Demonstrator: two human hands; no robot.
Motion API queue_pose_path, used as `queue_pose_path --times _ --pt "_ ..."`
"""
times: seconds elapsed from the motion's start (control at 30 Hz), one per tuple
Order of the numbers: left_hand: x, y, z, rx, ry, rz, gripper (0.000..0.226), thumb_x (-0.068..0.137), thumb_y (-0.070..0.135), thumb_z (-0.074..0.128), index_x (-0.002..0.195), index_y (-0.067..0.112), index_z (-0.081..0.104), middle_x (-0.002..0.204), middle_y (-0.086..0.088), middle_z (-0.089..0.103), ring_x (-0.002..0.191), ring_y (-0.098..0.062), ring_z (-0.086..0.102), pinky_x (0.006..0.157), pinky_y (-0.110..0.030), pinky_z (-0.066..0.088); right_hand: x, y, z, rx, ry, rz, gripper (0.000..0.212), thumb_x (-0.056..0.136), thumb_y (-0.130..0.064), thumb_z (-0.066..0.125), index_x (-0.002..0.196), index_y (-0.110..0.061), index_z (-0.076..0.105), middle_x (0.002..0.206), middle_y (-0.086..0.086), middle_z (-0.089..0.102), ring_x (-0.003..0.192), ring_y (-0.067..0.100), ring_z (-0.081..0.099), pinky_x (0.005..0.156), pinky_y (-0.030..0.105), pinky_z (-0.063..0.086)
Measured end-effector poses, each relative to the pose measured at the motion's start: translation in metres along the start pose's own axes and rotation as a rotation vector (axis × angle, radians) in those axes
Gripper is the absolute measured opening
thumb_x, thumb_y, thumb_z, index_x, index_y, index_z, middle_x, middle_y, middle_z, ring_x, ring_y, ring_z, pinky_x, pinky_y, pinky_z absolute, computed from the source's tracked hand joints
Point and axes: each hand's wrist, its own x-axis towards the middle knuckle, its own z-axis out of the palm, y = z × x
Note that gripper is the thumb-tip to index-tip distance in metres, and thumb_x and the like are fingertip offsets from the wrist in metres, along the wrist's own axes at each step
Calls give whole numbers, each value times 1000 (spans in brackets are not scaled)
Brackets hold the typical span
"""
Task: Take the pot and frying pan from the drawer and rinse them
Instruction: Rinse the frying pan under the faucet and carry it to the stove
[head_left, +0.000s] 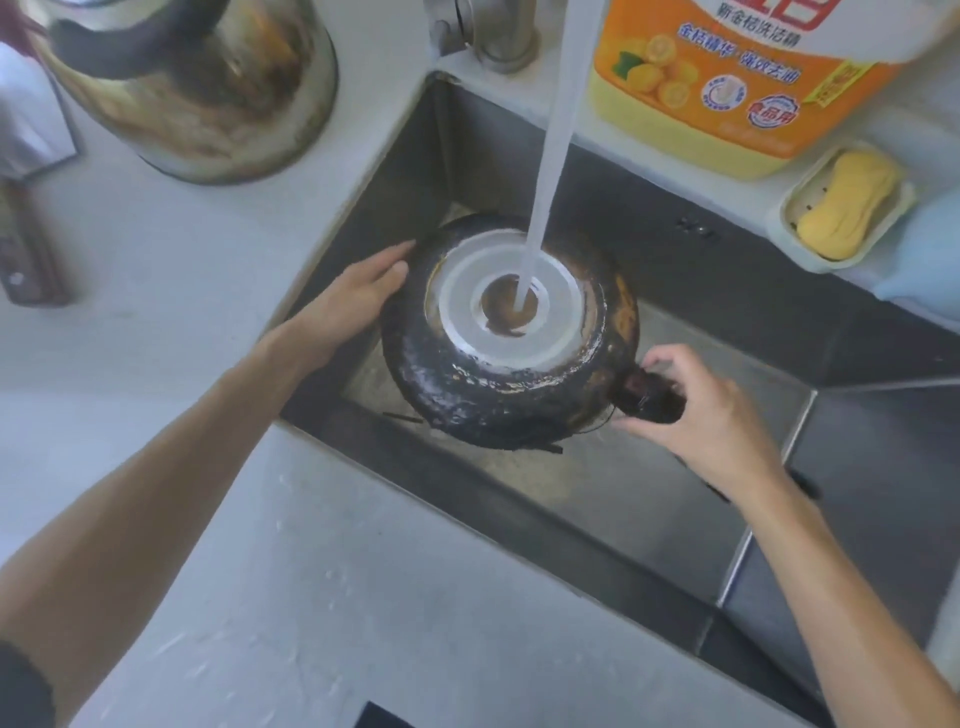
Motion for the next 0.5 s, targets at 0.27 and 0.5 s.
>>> queue_pose_path --times 0.27,0.5 --pt "40 67 17 252 -93 -57 36 92 42 50 119 22 65 116 2 65 106 -13 61 102 -27 43 -47 -13 36 214 -42 136 59 58 -51 81 95 -31 40 84 -17 65 76 3 66 64 17 46" --pt "39 25 23 197 -393 -165 42 94 36 51 136 29 48 137 5 52 121 -13 53 107 -32 40 -79 -13 3 89 -38 147 53 55 -55 80 90 -39 44 85 -23 67 81 4 67 70 29 55"
